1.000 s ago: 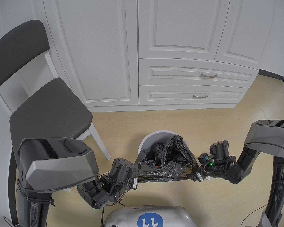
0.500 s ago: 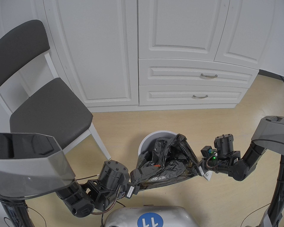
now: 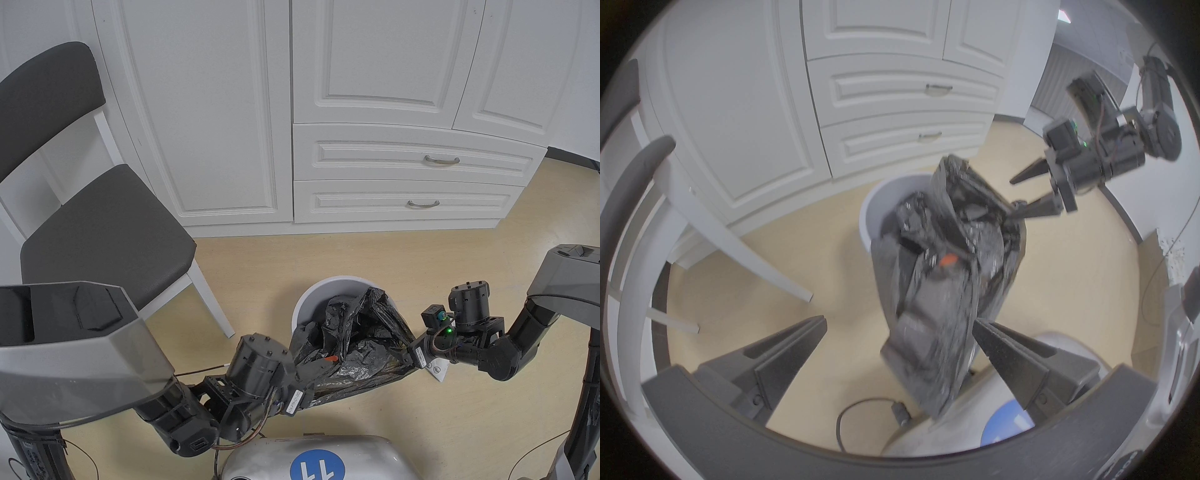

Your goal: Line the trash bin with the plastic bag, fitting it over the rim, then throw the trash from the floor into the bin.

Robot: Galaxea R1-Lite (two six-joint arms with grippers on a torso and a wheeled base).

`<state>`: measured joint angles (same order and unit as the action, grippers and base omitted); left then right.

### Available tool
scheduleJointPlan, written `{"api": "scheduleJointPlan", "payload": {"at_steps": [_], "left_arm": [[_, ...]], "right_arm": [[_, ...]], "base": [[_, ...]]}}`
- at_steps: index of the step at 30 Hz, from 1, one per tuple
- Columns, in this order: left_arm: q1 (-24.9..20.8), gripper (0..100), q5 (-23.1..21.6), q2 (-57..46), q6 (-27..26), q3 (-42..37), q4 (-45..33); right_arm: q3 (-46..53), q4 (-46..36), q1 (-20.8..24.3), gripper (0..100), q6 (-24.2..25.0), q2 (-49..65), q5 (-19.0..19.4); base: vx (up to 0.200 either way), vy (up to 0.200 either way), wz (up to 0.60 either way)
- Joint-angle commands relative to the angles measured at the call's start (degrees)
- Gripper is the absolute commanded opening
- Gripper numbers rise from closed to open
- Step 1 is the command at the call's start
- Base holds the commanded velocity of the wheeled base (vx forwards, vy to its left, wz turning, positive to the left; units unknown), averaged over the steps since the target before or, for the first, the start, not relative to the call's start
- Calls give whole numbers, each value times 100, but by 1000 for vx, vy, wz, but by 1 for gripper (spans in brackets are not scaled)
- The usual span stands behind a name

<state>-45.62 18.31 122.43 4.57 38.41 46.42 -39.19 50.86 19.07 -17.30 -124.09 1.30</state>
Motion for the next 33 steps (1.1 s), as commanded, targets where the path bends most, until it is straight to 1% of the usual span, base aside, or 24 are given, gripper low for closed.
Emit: {"api": "scheduleJointPlan", "payload": {"at_steps": [1,2,3,4,5,6,7,10,14,21,23,28,33], "left_arm": [[-9,100,-12,0,-229,949,-283],[-17,100,-20,44,-325,1388,-634],[-17,100,-20,44,-325,1388,-634],[-35,100,-20,211,-360,2039,-1153],[-61,100,-20,334,-360,2417,-1417],[-61,100,-20,352,-360,2461,-1443],[-96,100,-29,492,-369,2882,-1698],[-114,100,-20,818,-360,3401,-2067],[-114,100,-29,1134,-360,3621,-2252],[-88,100,-20,1547,-369,3876,-2260],[-70,100,-20,1679,-369,4060,-2287],[-44,100,-20,1767,-378,4218,-2506],[-61,100,-29,1776,-387,4210,-2542]], "right_arm": [[-168,12,1,100,95,-151,1],[-185,3,-8,100,104,-195,1],[-185,3,-8,100,104,-195,1],[-203,29,-8,100,130,-256,-7],[-203,29,-8,100,139,-265,1],[-203,29,-8,100,139,-265,1],[-203,29,-8,100,139,-265,1],[-194,29,-8,100,139,-265,-7],[-203,12,-8,100,130,-300,-7],[-203,12,-8,100,130,-300,-7],[-203,12,-8,100,130,-300,-7],[-194,12,-17,100,130,-291,-7],[-194,3,-43,100,130,-291,1]], "base": [[0,0,0],[0,0,0],[0,0,0],[0,0,0],[0,0,0],[0,0,0],[0,0,0],[0,0,0],[0,0,0],[0,0,0],[0,0,0],[0,0,0],[0,0,0]]}}
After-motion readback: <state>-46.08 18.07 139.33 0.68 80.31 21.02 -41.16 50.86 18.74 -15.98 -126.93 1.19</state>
